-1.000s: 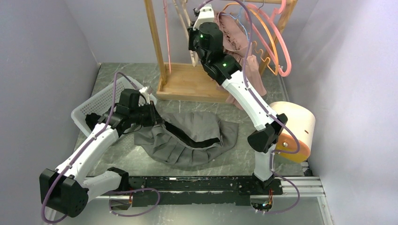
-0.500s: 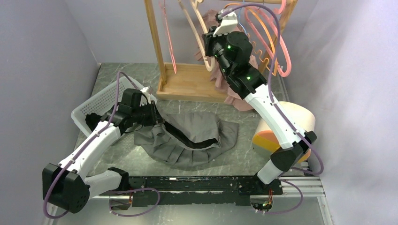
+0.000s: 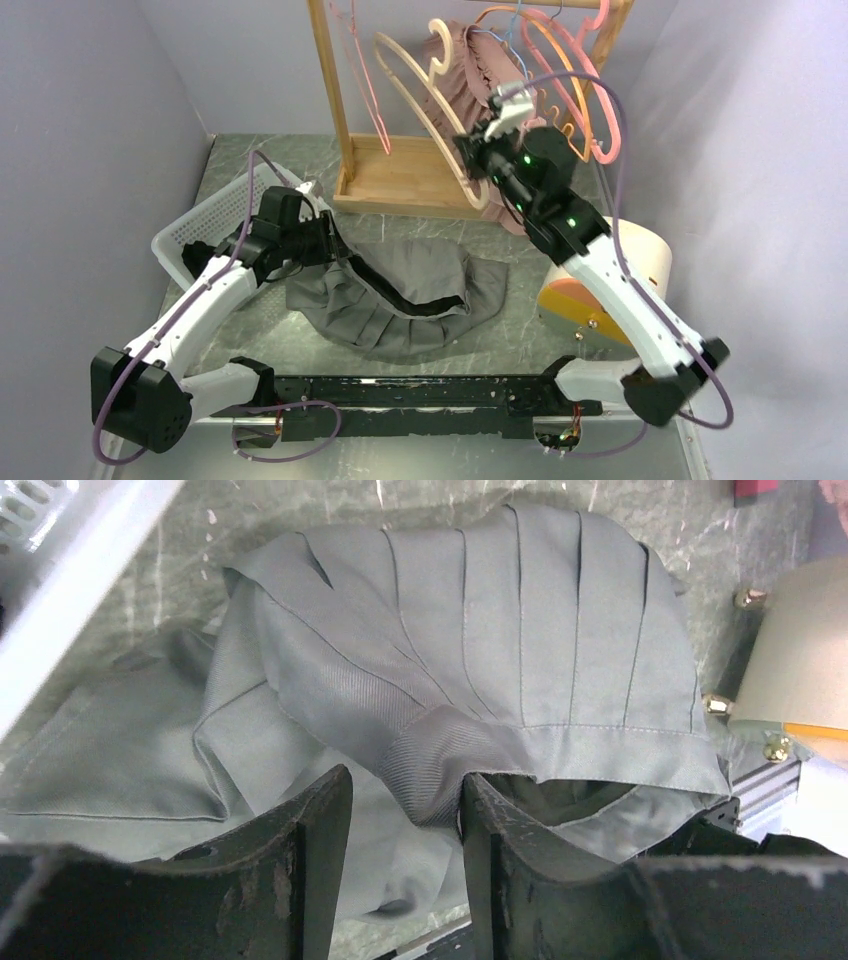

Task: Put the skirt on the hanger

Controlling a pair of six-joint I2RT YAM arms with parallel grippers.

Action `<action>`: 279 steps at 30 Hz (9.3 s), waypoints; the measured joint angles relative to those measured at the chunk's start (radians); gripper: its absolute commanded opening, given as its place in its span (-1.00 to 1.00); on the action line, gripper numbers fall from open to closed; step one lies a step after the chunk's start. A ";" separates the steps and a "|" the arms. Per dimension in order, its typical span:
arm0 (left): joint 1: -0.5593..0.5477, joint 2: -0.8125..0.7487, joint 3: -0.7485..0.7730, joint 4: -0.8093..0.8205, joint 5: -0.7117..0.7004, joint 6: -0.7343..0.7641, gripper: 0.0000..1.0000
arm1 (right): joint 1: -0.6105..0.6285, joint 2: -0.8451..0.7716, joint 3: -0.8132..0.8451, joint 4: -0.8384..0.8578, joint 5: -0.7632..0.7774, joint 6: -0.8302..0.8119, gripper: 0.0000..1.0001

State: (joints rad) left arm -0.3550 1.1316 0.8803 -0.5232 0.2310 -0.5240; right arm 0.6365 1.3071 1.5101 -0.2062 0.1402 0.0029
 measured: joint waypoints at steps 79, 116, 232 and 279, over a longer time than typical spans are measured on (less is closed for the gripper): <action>0.005 -0.403 0.100 -0.081 0.787 0.807 -0.86 | 0.000 -0.351 -0.395 -0.240 -1.061 -0.223 0.20; 0.006 -0.465 0.030 -0.076 0.226 0.295 0.07 | 0.196 -0.337 -0.441 -0.101 -0.685 -0.162 -1.00; 0.014 -0.261 0.272 0.026 0.609 0.198 0.03 | 0.220 -0.222 -1.032 1.027 -0.562 0.024 -1.00; -0.108 -0.175 0.318 -0.309 0.690 1.085 -0.86 | 0.192 -0.185 -0.613 0.536 -0.937 -0.029 -0.05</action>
State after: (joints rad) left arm -0.4629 0.9565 1.1984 -0.8326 0.9207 0.5613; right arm 0.8280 1.1217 0.8974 0.3302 -0.7967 -0.0257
